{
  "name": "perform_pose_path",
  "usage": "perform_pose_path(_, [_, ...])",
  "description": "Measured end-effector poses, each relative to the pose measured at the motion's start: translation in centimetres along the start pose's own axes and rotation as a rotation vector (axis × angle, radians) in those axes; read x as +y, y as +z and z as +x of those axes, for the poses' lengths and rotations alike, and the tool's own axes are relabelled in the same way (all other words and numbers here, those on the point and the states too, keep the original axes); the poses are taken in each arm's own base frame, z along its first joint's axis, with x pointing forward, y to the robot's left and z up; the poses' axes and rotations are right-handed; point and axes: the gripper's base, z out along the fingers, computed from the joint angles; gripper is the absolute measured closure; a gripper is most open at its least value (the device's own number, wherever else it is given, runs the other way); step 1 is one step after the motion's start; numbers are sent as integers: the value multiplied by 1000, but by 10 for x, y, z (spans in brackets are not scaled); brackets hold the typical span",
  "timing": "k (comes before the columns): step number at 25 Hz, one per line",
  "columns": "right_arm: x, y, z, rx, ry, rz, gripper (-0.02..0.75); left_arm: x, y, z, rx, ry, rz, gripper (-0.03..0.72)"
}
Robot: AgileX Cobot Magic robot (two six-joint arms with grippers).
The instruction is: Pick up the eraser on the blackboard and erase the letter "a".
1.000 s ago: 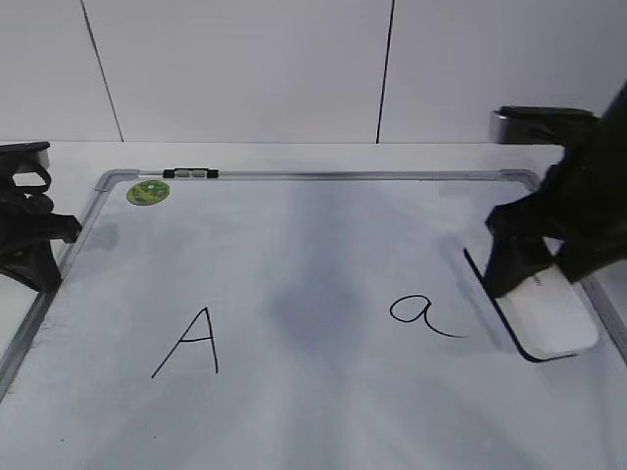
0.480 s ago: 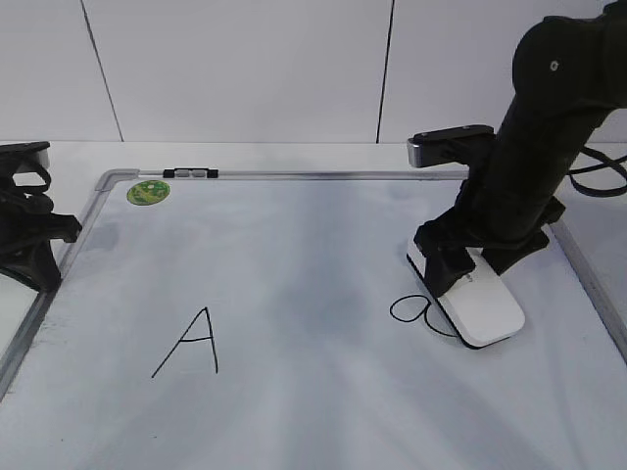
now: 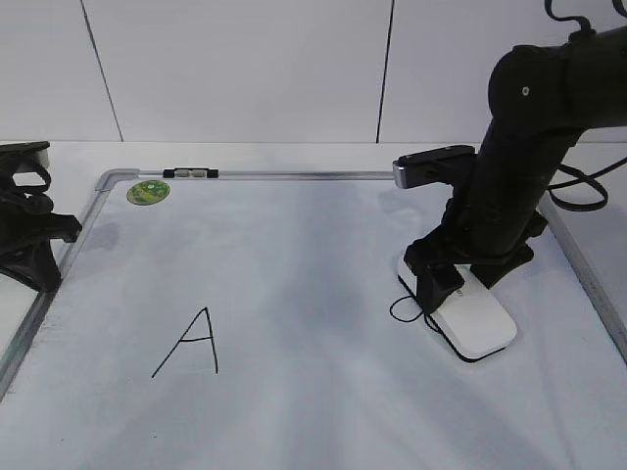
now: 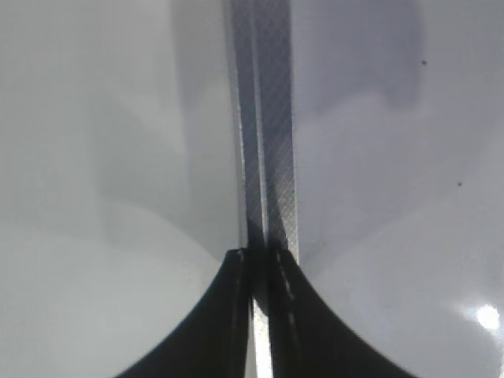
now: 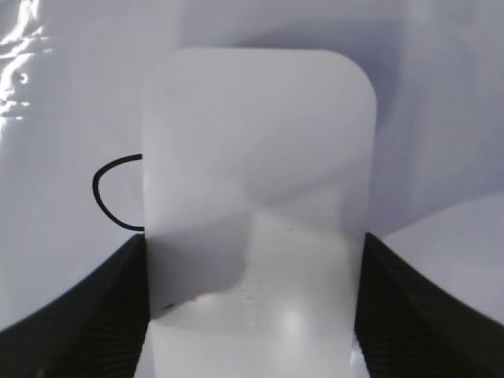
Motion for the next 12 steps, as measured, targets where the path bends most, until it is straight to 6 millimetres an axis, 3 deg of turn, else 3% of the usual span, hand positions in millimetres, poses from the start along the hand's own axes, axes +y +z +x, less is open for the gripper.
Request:
perform_pose_path(6, [7, 1, -1, -2, -25, 3, 167, 0, 0, 0, 0, 0, 0, 668])
perform_pose_path(12, [43, 6, -3, -12, -124, -5, 167, 0, 0, 0, 0, 0, 0, 668])
